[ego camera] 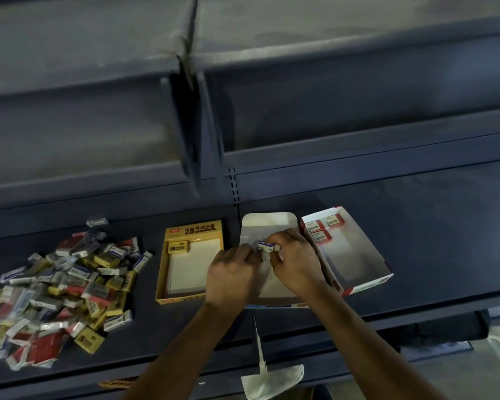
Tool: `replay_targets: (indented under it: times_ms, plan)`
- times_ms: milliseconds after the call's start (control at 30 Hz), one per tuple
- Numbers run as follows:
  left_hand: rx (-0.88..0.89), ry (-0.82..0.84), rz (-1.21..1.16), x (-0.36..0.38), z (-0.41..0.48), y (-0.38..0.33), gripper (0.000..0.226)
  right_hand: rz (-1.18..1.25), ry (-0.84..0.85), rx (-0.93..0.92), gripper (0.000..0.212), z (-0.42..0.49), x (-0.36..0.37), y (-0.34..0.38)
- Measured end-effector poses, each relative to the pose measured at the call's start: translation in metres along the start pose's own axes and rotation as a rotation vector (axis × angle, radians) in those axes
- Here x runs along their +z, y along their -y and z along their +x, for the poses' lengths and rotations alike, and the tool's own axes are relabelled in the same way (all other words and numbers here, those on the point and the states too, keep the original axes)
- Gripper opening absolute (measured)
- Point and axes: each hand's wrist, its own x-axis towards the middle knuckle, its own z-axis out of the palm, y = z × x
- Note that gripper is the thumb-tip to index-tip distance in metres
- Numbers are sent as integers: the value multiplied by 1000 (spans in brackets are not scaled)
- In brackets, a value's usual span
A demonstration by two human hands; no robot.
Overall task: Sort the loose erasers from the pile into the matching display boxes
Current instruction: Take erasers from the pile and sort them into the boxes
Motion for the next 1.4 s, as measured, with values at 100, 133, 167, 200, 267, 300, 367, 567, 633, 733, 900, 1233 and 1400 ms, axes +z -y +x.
replay_targets:
  times_ms: [100,133,167,200,267,300,367,567,633,733,900,1233,1400]
  plan:
    - [-13,26,21,-2,0,-2,32,-9,0,-3,30,-1,1,-1]
    - [-15,42,27,-2,0,-2,27,-6,-3,-5,30,-2,1,-1]
    - [-14,59,37,-1,-1,-1,19,-2,-8,-6,30,-2,2,-1]
    - [-16,77,44,1,-1,0,14,-1,-12,-7,29,-2,2,-1]
    - [-31,130,59,5,0,-1,18,-5,-15,-7,29,-2,3,-1]
    - [-39,150,72,6,1,-2,18,-5,-12,-7,29,-3,3,-2]
    - [-36,154,92,9,2,-3,14,-5,-7,-10,30,-3,3,-2]
    - [-42,205,121,14,3,-1,23,-6,-14,-18,29,-3,5,-5]
    - [-64,228,117,13,1,0,26,-10,-64,-31,27,-3,7,-6]
    - [-99,125,-35,7,1,0,17,31,-134,-27,24,-3,6,-7]
    - [-255,-51,-354,-10,8,-10,14,201,-201,25,20,-6,2,0]
    - [-301,-81,-479,-18,8,-13,15,408,-134,113,18,-14,-9,11]
    - [-354,-67,-546,-14,6,-8,24,397,-98,37,17,-20,-8,11]
